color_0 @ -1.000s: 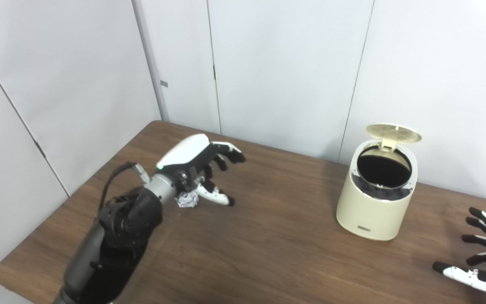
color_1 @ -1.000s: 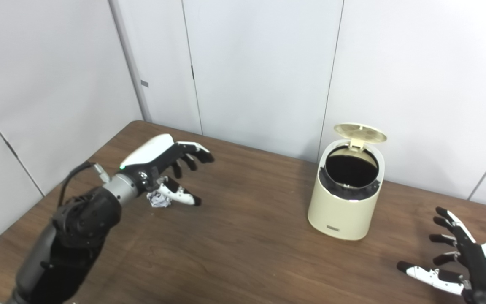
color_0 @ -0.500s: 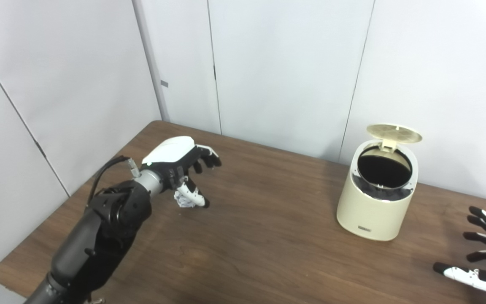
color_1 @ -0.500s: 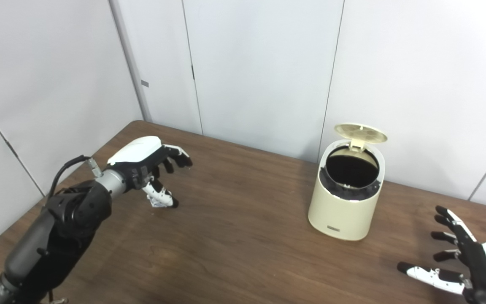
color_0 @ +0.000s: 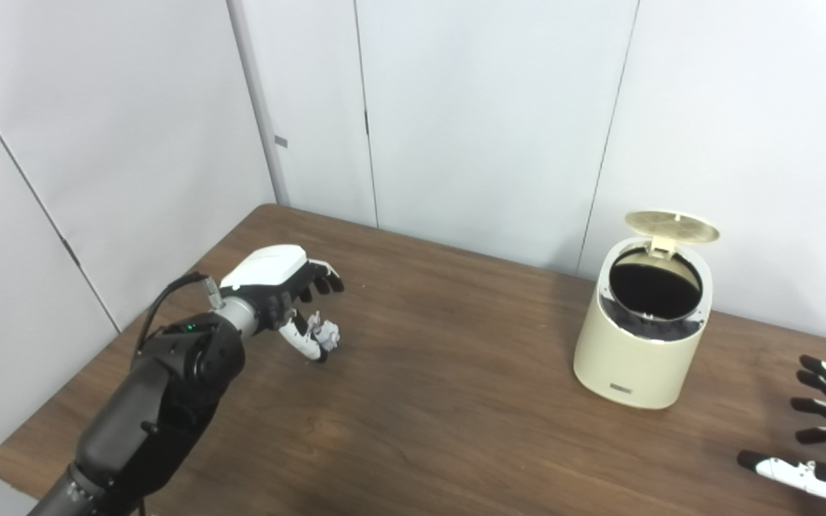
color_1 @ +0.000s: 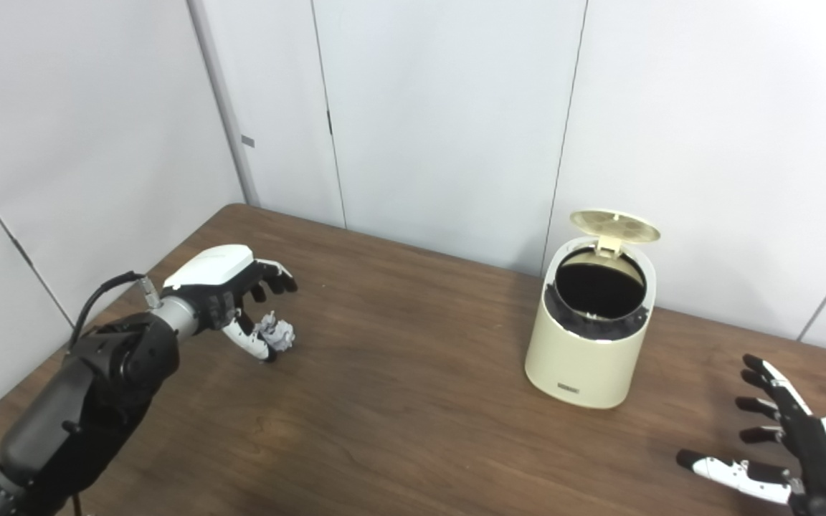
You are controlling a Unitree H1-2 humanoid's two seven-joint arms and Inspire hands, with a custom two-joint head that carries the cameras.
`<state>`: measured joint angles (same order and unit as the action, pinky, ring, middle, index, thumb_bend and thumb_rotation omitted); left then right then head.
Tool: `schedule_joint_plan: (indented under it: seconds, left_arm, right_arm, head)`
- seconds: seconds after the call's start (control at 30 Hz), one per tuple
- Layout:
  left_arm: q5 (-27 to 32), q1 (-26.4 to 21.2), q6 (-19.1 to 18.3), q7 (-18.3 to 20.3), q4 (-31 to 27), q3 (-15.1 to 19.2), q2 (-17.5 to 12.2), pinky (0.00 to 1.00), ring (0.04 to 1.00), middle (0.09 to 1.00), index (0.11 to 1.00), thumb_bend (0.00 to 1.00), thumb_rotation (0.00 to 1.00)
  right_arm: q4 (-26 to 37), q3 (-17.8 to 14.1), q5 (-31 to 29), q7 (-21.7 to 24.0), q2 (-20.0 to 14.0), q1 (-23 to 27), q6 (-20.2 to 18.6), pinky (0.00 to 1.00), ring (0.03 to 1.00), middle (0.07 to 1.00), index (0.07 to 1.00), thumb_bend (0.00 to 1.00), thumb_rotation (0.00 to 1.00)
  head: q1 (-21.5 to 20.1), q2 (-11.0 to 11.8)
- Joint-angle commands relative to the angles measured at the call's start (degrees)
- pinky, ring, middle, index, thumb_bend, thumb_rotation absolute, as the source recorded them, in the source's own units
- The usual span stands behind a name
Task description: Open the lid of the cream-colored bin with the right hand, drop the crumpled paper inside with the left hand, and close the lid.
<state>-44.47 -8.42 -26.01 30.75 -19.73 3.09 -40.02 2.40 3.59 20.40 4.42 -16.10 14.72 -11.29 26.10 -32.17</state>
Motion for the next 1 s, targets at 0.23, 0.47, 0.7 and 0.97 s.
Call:
schedule_joint_plan:
  seconds: [0.23,0.47,0.7,0.97]
  left_arm:
    - [-1.8,-0.5,2.8,-7.2,3.3,-0.2,-0.6,0.55,0.734,0.785,0.777,0.90,0.01]
    - [-1.6,-0.7,3.5,-9.9,5.3,-1.3,0.9,0.53,0.714,0.773,0.751,0.89,0.02]
    - [-0.3,-1.1,4.2,-10.3,6.5,-2.4,2.4,0.51,0.661,0.736,0.729,0.86,0.00]
    - [-0.7,-1.6,5.3,-11.6,8.4,-4.1,3.1,0.49,0.620,0.696,0.715,0.85,0.00]
  right_arm:
    - [3.0,-0.7,-0.4,-0.1,-0.9,1.4,0.7,0.55,0.750,0.865,0.895,0.86,0.13]
    - [4.0,-0.6,-0.3,0.3,-0.7,1.1,-0.6,0.53,0.738,0.861,0.895,0.86,0.14]
    - [4.8,-0.4,0.1,0.3,-0.7,1.1,-1.4,0.54,0.745,0.867,0.895,0.85,0.12]
    - [5.9,-0.4,0.8,0.6,-1.0,0.8,-2.5,0.51,0.735,0.860,0.893,0.85,0.15]
  head:
    - [-0.2,-0.4]
    - [-0.1,-0.7]
    - [-0.3,-1.1]
    - [-0.4,-1.4]
